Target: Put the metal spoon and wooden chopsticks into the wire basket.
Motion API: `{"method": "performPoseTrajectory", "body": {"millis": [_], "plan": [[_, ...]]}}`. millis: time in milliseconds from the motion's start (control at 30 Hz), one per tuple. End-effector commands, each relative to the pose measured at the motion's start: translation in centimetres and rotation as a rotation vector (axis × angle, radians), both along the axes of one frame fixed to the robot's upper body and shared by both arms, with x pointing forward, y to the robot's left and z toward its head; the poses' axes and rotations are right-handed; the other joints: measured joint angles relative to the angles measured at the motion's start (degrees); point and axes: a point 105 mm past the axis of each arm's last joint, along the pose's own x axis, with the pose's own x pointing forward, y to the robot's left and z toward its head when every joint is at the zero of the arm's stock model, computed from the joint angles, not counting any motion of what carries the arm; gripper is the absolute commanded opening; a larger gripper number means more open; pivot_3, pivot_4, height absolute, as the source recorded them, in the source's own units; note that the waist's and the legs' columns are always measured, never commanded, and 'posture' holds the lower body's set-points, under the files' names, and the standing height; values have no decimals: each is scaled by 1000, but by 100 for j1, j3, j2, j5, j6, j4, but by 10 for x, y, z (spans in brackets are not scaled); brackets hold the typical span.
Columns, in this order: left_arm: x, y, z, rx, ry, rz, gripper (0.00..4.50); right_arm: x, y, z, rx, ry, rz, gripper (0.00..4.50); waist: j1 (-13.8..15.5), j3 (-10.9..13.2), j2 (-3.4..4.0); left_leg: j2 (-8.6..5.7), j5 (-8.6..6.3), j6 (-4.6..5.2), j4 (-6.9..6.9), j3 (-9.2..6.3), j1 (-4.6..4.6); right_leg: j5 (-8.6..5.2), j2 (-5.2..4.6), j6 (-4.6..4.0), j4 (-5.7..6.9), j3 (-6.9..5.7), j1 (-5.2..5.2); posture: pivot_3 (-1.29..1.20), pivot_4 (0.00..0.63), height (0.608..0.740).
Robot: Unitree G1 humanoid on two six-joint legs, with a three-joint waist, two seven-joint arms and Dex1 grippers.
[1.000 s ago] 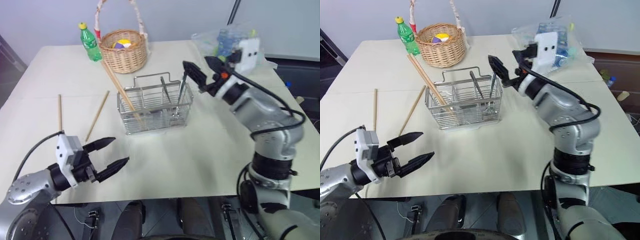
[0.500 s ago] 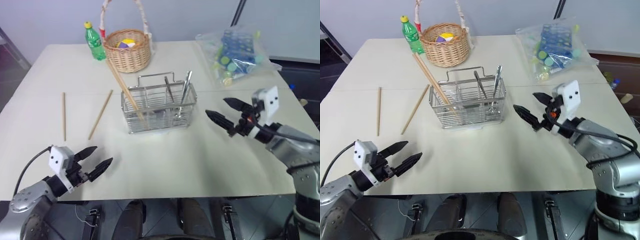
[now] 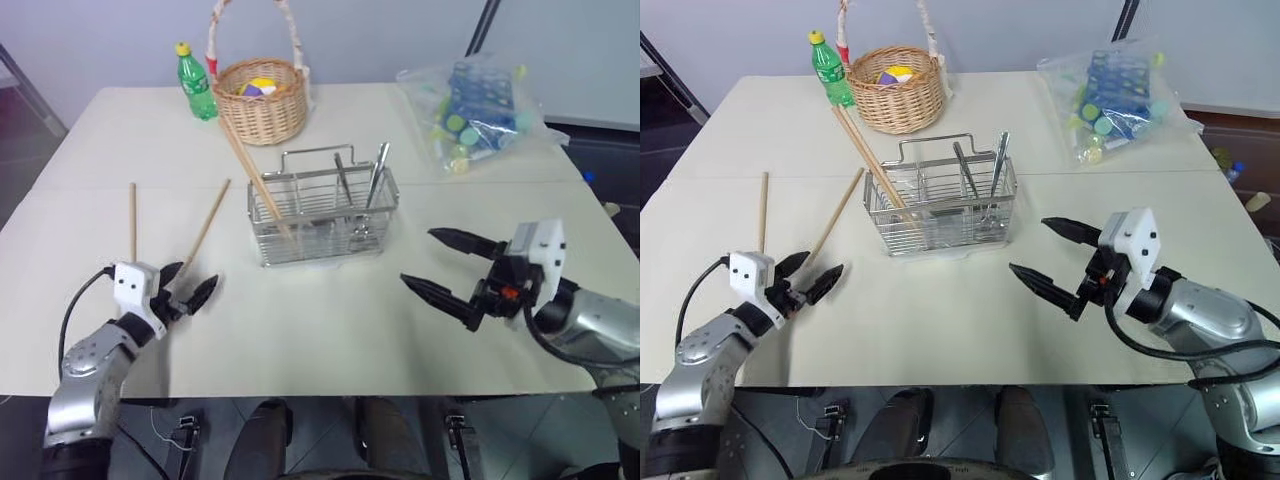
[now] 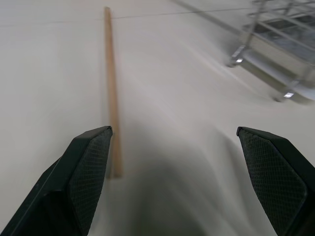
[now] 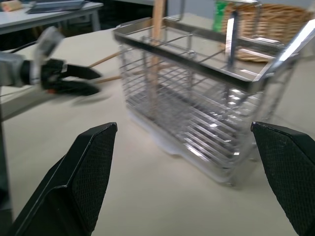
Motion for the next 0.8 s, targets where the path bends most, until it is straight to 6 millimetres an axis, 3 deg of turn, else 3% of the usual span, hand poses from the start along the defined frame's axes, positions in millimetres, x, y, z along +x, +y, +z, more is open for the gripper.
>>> {"method": "performPoseTrajectory", "body": {"millis": [33, 167, 433, 633, 800], "plan": [[9, 4, 15, 3, -75, 67, 4263, -3, 10, 0, -21, -72, 30, 4464, -3, 0, -2, 0, 0, 0, 0, 0, 0, 1, 0, 1, 0, 0, 0, 0, 150, 740], [13, -2, 26, -20, -115, 91, 4263, -4, 16, -8, -39, -86, 51, 4464, -22, 0, -2, 0, 0, -1, -2, 0, 5, 2, 0, 4, 3, 0, 0, 0, 150, 740], [36, 6, 71, 107, -261, 266, 4263, -7, 15, -16, -129, -109, 129, 4464, 6, -1, -7, -2, 0, -1, 3, -2, 7, 2, 0, 4, 2, 0, 9, 0, 150, 740], [55, 17, 68, 67, -122, 424, 4263, -4, 16, -15, -134, -116, 143, 4464, -20, -1, -9, -2, 0, -1, -1, -2, 23, 6, 0, 13, 8, 0, 15, 0, 150, 740], [66, 8, 73, 76, -20, 426, 4263, -4, 15, -12, -133, -117, 140, 4464, -17, 0, -14, -3, 0, -1, 1, -3, 25, 8, 0, 18, 9, 0, 18, 0, 150, 740]]}}
